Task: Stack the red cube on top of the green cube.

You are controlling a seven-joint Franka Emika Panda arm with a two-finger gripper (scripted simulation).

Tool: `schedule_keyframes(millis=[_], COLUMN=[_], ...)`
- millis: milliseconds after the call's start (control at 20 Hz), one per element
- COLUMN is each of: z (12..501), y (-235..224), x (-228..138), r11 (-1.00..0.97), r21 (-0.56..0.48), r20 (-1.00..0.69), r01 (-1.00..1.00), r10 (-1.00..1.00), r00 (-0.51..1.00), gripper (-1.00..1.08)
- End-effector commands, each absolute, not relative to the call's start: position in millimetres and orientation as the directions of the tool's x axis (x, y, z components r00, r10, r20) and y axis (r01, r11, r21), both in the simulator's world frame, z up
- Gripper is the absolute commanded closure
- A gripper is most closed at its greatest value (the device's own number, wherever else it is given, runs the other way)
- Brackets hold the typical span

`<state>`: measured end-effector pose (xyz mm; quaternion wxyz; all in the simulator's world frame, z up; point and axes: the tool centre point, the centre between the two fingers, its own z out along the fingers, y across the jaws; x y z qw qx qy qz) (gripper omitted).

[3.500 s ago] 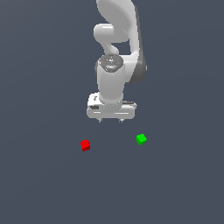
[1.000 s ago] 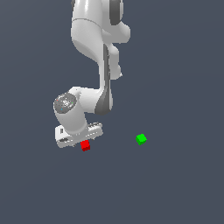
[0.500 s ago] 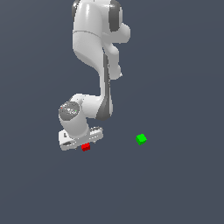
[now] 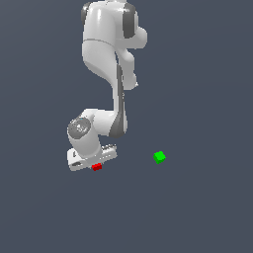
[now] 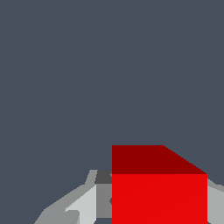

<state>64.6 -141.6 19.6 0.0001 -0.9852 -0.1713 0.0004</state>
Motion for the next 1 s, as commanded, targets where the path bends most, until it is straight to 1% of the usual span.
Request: schedule_keyframes(millis=[0, 550, 750, 950], z=[19.9, 27.2, 45.6, 75.4], y=[-141.7, -141.6, -141.5, -141.5], x=[64.9, 64.2, 63.7, 63.4], r11=[-0.941, -0.941, -0.941, -0.941], r21=[0.0, 0.0, 0.0, 0.0], r20=[0.0, -0.001, -0.001, -0.001], r01=[0.338, 0.337, 0.337, 0.337], r10=[0.338, 0.337, 0.337, 0.337], r00=[0.941, 0.941, 0.941, 0.941], gripper=[1.08, 1.08, 1.08, 1.08])
